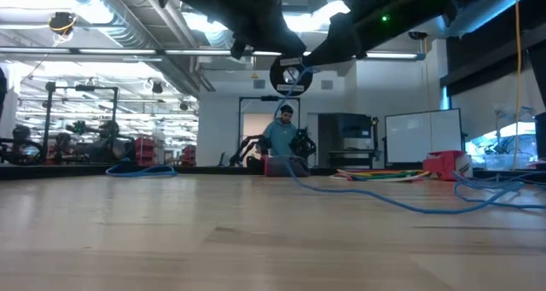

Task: Coil cords
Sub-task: Coil the blue wire on the black spool

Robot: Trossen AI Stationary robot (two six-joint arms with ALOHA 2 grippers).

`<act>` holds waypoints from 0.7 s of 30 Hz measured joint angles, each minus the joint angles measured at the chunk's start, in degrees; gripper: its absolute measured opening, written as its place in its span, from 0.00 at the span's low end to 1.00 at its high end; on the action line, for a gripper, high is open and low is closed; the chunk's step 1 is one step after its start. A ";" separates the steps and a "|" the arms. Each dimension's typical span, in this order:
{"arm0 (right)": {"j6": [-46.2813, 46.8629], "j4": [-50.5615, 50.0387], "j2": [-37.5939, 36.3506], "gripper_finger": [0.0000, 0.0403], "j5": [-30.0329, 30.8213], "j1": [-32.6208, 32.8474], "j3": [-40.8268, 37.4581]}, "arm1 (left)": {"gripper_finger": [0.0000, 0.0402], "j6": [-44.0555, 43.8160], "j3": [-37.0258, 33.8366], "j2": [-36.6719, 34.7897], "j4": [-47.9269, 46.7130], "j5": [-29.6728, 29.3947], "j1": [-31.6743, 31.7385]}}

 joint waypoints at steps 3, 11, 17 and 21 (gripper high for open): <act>0.02 0.00 0.00 0.00 -0.02 0.02 0.00 | 0.01 0.10 0.00 0.00 -0.09 -0.01 -0.03; 1.03 0.00 0.00 0.00 -0.04 0.02 0.02 | 0.01 1.03 0.02 0.00 -0.62 -0.33 0.44; 1.25 -0.24 0.00 0.00 0.26 0.00 0.11 | 0.01 0.77 0.02 0.02 -0.61 -0.41 0.72; 1.25 -0.26 0.00 0.00 0.22 0.00 0.11 | 0.01 -0.57 0.02 0.02 -0.62 -0.57 0.72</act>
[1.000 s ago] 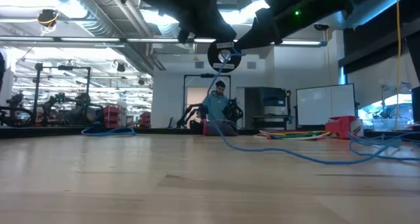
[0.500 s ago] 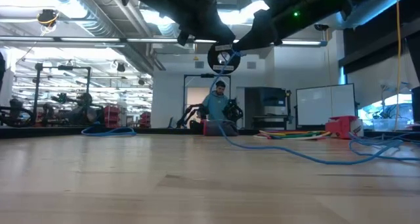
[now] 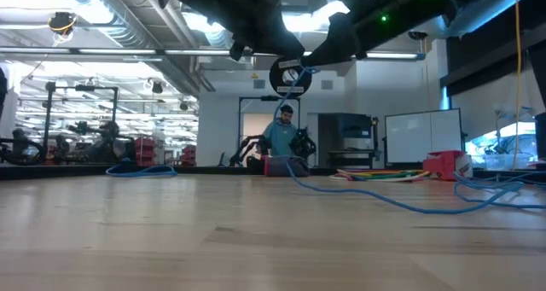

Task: Coil cords
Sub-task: Coil the blue wire on the black spool

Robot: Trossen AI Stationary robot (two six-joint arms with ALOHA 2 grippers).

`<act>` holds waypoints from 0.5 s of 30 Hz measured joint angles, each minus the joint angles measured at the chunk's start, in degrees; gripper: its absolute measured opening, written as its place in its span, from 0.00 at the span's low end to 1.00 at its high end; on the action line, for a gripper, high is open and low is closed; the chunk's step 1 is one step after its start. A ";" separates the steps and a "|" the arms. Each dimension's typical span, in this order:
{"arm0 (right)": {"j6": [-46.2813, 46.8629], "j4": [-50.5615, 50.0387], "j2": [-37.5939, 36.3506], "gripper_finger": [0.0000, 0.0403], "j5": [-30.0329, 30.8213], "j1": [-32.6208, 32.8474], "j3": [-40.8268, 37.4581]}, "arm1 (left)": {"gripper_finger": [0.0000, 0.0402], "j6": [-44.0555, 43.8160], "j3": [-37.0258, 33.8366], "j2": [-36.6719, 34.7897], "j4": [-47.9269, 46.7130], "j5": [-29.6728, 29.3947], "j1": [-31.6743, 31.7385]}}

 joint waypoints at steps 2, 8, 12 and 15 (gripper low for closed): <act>0.00 0.00 0.00 0.00 0.21 0.00 0.00 | 0.01 0.13 0.00 0.02 0.30 -0.04 0.02; -0.01 -0.02 0.00 0.00 0.82 0.00 0.02 | 0.01 0.20 0.00 0.04 0.35 0.13 0.74; -0.42 -0.02 0.00 0.00 3.14 0.02 0.10 | 0.01 0.17 0.00 0.04 0.52 0.83 1.80; -1.58 -0.06 0.00 0.00 5.08 0.02 0.13 | 0.01 0.33 0.02 0.04 0.57 0.82 2.65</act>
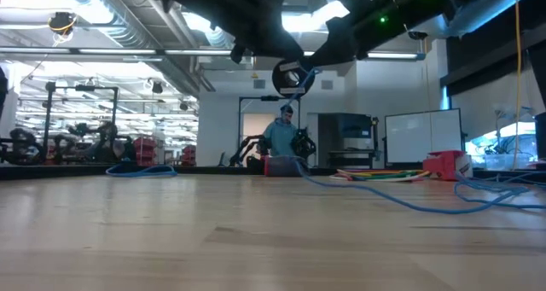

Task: Coil cords
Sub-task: Coil the blue wire on the black spool

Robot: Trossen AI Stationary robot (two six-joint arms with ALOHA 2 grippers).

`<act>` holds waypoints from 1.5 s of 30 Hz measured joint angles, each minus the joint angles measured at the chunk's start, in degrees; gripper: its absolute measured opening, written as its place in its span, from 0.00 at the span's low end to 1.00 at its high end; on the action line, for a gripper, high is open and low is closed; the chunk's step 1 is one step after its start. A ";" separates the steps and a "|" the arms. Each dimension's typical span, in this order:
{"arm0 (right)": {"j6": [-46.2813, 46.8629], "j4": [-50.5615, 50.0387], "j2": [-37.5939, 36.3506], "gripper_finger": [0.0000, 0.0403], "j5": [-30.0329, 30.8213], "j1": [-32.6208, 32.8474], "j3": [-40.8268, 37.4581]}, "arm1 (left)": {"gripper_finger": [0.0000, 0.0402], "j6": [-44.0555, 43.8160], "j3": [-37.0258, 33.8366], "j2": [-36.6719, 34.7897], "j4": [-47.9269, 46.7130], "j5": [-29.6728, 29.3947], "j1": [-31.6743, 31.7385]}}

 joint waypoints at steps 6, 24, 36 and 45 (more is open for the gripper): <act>-1.18 -0.20 0.00 0.00 1.37 0.02 0.02 | 0.01 0.51 0.00 0.00 -0.04 -0.10 0.55; -1.67 1.34 -0.04 0.00 0.03 -2.31 0.02 | 0.32 -0.07 0.00 0.04 2.36 -0.56 -1.34; -1.62 7.40 -0.07 0.00 -0.67 -3.15 0.09 | 0.32 3.68 0.31 5.95 12.99 0.42 -3.54; -2.95 7.47 -0.36 0.00 -0.21 -3.10 0.02 | 0.32 3.35 0.28 9.86 10.18 -0.36 -3.15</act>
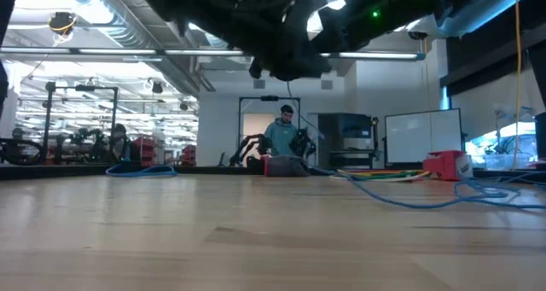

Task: Coil cords
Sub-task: Coil the blue wire on the black spool

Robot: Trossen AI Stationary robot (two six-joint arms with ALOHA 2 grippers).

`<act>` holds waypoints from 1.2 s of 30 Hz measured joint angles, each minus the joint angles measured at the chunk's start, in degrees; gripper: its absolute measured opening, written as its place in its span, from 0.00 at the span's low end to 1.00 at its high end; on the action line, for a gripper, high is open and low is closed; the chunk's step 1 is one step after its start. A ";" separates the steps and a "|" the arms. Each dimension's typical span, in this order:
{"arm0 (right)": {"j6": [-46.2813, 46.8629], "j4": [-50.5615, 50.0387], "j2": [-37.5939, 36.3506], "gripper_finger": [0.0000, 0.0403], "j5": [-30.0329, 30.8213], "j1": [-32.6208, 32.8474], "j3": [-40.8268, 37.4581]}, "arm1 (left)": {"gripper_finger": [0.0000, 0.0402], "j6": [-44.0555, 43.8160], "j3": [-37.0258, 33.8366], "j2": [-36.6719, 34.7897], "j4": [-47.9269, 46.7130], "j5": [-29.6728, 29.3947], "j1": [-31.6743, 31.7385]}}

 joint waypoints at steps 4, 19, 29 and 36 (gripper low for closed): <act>-1.78 0.42 -1.33 0.00 1.31 0.00 -0.04 | 0.32 -0.62 -0.09 -0.50 -2.65 -0.08 -1.42; 2.46 1.06 -3.12 0.00 -7.26 -5.30 -0.09 | 0.32 8.46 0.02 -11.16 -3.14 -1.06 -8.54; 8.56 13.64 -3.12 0.00 -13.30 -12.08 -8.10 | 0.32 7.39 0.02 -9.77 -6.39 -10.43 -3.13; 6.52 17.17 -2.02 0.00 -13.62 -11.89 -9.79 | 0.32 5.38 0.00 -6.49 -7.19 -9.00 -0.19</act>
